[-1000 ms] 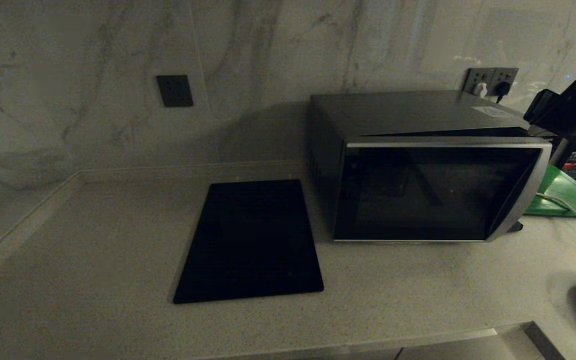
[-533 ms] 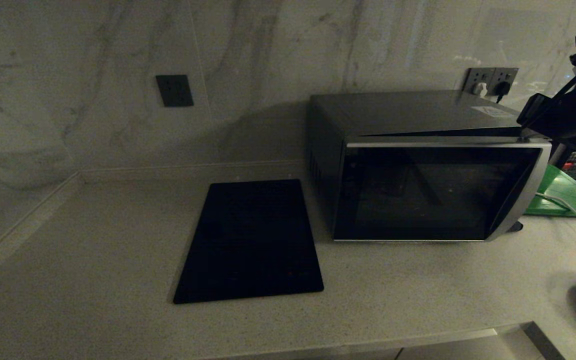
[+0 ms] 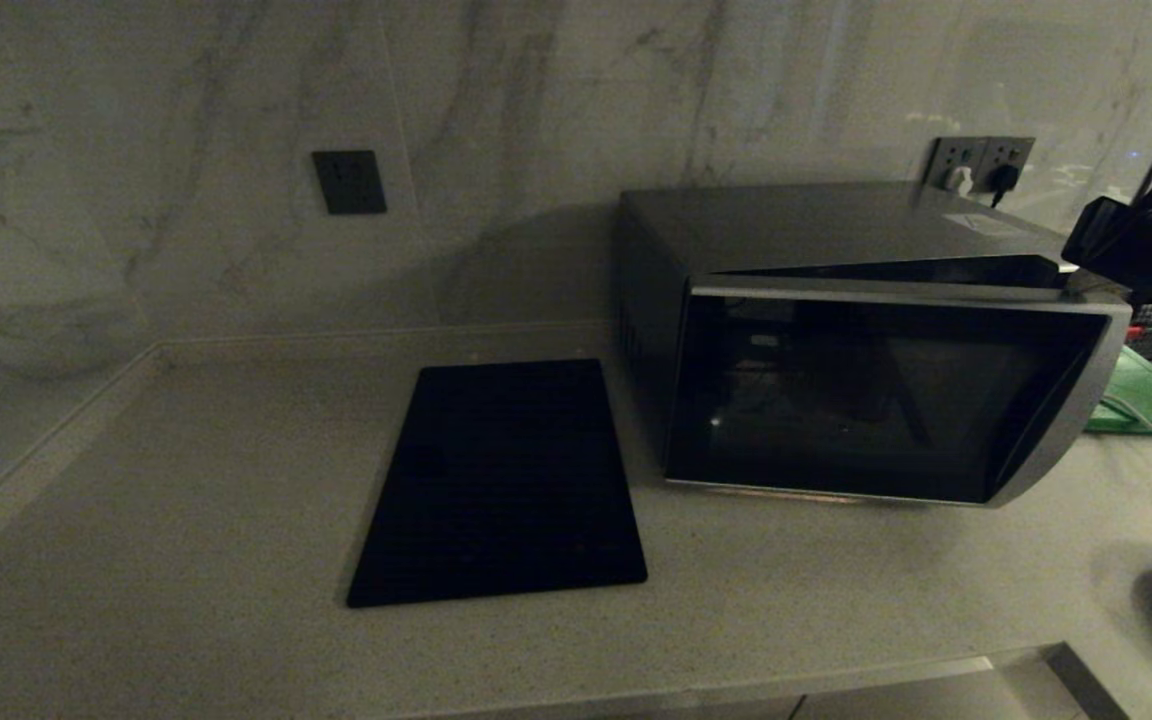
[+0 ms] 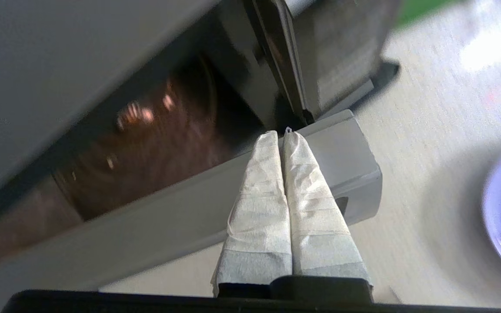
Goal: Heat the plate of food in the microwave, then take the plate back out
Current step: Open the microwave oven
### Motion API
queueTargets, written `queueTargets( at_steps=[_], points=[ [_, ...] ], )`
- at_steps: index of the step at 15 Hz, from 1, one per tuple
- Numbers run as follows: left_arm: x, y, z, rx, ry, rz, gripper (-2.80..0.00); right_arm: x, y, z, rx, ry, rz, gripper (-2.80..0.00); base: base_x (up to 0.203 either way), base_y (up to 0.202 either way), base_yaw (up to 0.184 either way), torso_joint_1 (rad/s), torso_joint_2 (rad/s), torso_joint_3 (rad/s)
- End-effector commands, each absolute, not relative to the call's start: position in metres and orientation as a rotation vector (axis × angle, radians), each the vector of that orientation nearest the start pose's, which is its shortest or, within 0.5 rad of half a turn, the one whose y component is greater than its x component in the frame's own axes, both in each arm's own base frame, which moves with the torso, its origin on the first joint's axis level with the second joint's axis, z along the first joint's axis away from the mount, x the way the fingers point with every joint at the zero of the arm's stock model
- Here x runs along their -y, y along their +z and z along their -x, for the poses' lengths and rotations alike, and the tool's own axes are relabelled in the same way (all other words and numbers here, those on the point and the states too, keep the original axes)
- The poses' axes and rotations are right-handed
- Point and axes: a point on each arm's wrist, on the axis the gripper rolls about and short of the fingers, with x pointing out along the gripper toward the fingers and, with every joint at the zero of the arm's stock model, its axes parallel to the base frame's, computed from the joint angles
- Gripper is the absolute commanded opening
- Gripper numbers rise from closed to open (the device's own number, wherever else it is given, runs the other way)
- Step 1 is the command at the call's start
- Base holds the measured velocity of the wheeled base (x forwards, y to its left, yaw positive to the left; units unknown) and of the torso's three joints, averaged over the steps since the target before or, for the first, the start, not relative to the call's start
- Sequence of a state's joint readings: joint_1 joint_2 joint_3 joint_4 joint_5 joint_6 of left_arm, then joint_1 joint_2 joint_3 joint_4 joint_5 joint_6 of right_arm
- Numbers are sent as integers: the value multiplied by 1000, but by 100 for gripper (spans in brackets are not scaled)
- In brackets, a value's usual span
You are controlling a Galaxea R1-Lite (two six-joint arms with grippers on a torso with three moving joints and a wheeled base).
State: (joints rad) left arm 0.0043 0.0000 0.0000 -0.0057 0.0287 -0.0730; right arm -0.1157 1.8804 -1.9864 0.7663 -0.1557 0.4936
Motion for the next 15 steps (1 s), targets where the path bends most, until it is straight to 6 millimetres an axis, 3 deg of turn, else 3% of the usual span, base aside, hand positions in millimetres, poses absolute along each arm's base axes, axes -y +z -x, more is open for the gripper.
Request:
queueTargets(
  at_steps=[1,5,10,15],
  points=[
    [-1,76,23,6,34,74,-280,39,322,-317,-622,-417,-464,-280,0,0,0,0,0,0],
    [-1,76,23,6,34,74,-280,33,334,-284,-699,-340,-502,-280,0,0,0,0,0,0],
    [-1,76,23,6,34,74,-280,29,361,-254,-600,-282,-507,-280,0,0,0,0,0,0],
    [-1,76,23,6,34,74,-280,32,351,-281,-583,-299,-500,-280,0,0,0,0,0,0]
  ],
)
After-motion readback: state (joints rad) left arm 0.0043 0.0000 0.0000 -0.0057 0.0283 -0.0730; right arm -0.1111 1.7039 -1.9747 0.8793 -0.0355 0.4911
